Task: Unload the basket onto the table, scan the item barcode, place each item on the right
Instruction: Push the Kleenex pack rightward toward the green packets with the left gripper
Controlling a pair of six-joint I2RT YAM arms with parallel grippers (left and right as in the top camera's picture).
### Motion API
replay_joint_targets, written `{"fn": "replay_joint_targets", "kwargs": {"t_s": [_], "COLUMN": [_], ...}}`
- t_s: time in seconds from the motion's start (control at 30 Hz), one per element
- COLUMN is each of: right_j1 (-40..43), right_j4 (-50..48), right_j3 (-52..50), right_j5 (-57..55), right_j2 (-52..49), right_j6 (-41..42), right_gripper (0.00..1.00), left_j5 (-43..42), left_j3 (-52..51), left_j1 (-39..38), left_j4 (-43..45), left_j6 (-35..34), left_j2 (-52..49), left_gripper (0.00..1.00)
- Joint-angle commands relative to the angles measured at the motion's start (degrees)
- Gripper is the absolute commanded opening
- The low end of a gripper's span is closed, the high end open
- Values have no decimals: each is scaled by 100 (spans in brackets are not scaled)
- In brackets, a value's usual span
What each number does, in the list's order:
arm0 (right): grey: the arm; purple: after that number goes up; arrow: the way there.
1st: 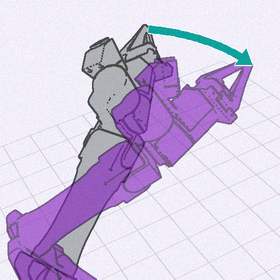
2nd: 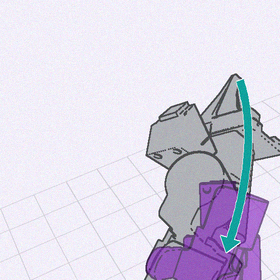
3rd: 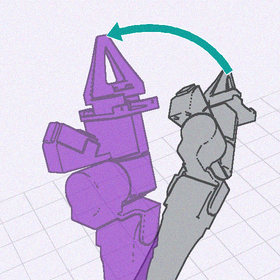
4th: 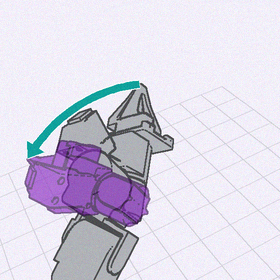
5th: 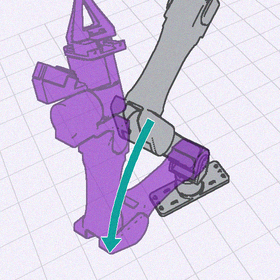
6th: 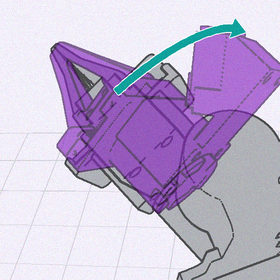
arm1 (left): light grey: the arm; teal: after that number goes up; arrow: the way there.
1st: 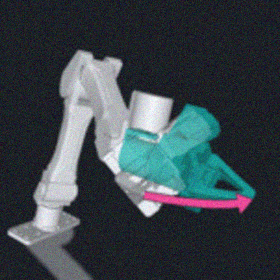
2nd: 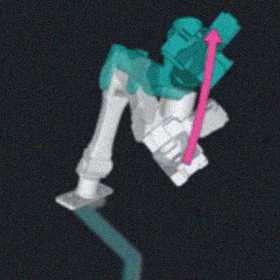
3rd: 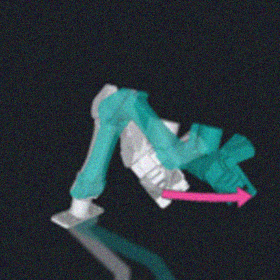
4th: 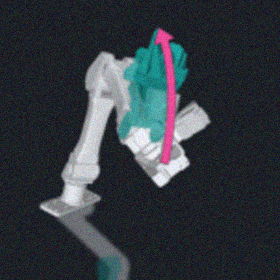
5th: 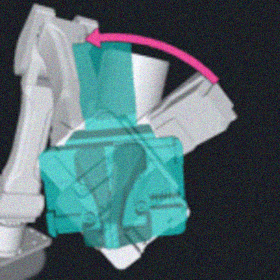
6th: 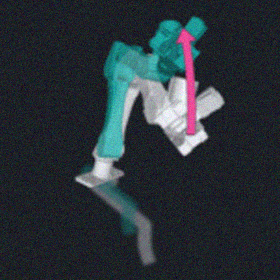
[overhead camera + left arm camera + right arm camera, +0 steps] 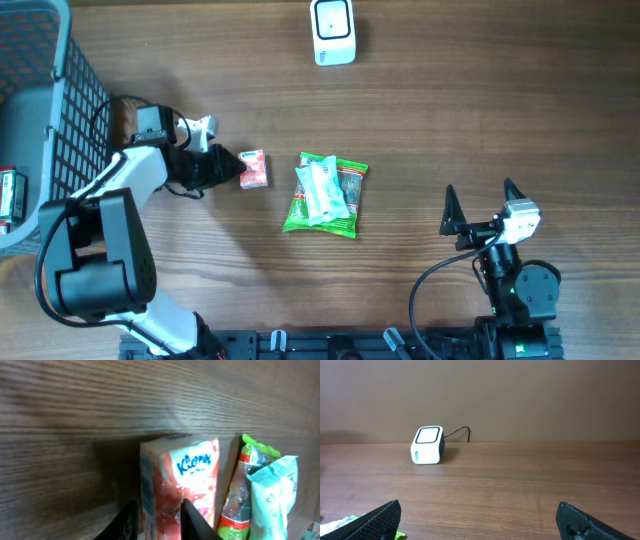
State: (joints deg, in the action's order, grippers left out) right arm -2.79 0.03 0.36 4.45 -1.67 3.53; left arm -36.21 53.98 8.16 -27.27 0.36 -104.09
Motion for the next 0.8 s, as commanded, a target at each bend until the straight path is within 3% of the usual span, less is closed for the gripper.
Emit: {"fn": "replay_joint_targets", "kwargs": {"t_s": [0.0,0.27,0.6,0.77], "right_j1": [17,17,17,17], "right_j4": [-15,-15,-15,-15], "right_j3": [-7,-7,-7,-7], "right_j5": [-55,-55,-55,-55], "right_j2": [-11,-11,-11,-11], "right_j6": [-50,-52,-50,-52], "right_gripper": [100,100,100,100], "left_j5": [46,-662,-640,-33], "left_j3": [-278,-297,-297,-319], "left_j1": [-17,48,42,-81], "left_j4": [254,468,503,446], "left_j6": [87,44,46,46], "left_j2": [-61,-59,-61,-61], "left_gripper": [24,25,27,26]}}
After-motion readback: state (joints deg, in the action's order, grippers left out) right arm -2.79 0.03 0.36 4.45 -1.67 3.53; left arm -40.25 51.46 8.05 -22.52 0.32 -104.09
